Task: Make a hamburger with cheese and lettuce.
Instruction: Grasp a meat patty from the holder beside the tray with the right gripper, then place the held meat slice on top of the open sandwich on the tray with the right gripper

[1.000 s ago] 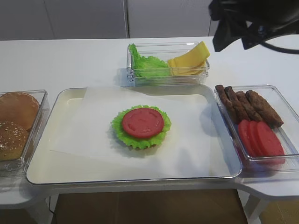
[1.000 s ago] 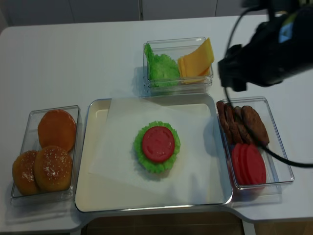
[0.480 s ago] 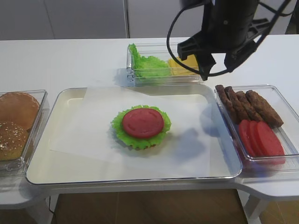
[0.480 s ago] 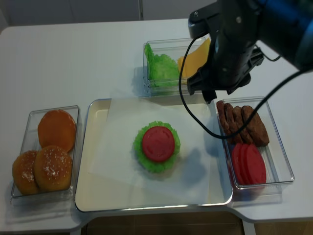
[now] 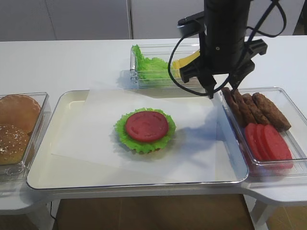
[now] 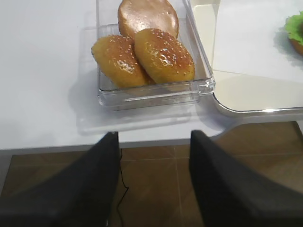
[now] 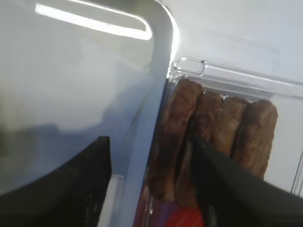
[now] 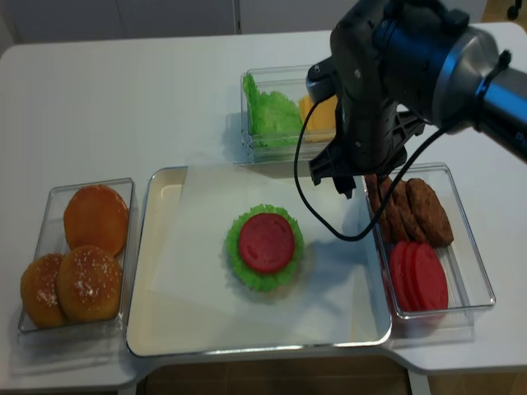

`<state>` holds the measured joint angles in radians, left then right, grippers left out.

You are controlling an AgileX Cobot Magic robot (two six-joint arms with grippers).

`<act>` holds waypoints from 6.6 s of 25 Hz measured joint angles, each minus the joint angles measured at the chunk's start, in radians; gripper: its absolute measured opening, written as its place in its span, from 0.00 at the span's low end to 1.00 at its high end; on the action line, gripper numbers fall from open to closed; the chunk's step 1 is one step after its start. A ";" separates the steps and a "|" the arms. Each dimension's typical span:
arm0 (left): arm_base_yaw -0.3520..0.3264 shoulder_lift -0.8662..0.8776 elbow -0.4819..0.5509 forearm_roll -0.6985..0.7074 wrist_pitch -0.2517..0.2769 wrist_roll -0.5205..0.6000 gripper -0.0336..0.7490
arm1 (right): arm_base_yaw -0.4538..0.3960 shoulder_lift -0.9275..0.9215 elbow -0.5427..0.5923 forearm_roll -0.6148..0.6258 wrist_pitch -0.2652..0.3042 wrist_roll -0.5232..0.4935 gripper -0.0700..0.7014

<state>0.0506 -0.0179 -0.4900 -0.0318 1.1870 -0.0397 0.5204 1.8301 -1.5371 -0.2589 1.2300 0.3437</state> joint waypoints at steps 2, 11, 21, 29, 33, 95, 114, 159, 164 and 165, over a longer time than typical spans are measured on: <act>0.000 0.000 0.000 0.000 0.000 0.000 0.50 | 0.000 0.004 0.000 -0.015 0.000 0.008 0.62; 0.000 0.000 0.000 0.000 0.000 0.000 0.50 | 0.000 0.017 -0.006 -0.028 0.000 0.015 0.62; 0.000 0.000 0.000 0.000 0.000 0.000 0.50 | 0.000 0.038 -0.008 -0.058 -0.002 0.015 0.62; 0.000 0.000 0.000 0.000 0.000 0.000 0.50 | 0.000 0.043 -0.008 -0.061 -0.002 0.016 0.62; 0.000 0.000 0.000 0.000 0.000 0.000 0.50 | 0.000 0.056 -0.008 -0.064 -0.002 0.016 0.62; 0.000 0.000 0.000 0.000 0.000 0.000 0.50 | 0.000 -0.095 -0.008 -0.032 0.002 0.018 0.21; 0.000 0.000 0.000 0.000 0.000 0.000 0.50 | 0.000 -0.195 -0.008 0.021 0.008 0.003 0.20; 0.000 0.000 0.000 0.000 0.000 0.000 0.50 | 0.357 0.052 -0.198 -0.143 0.011 0.012 0.20; 0.000 0.000 0.000 0.000 0.000 0.000 0.50 | 0.357 0.074 -0.202 -0.143 0.011 -0.003 0.20; 0.000 0.000 0.000 0.000 0.000 0.000 0.50 | 0.357 0.080 -0.202 -0.143 0.010 -0.003 0.20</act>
<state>0.0506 -0.0179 -0.4900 -0.0318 1.1870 -0.0397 0.8773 1.9106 -1.7393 -0.4014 1.2400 0.3403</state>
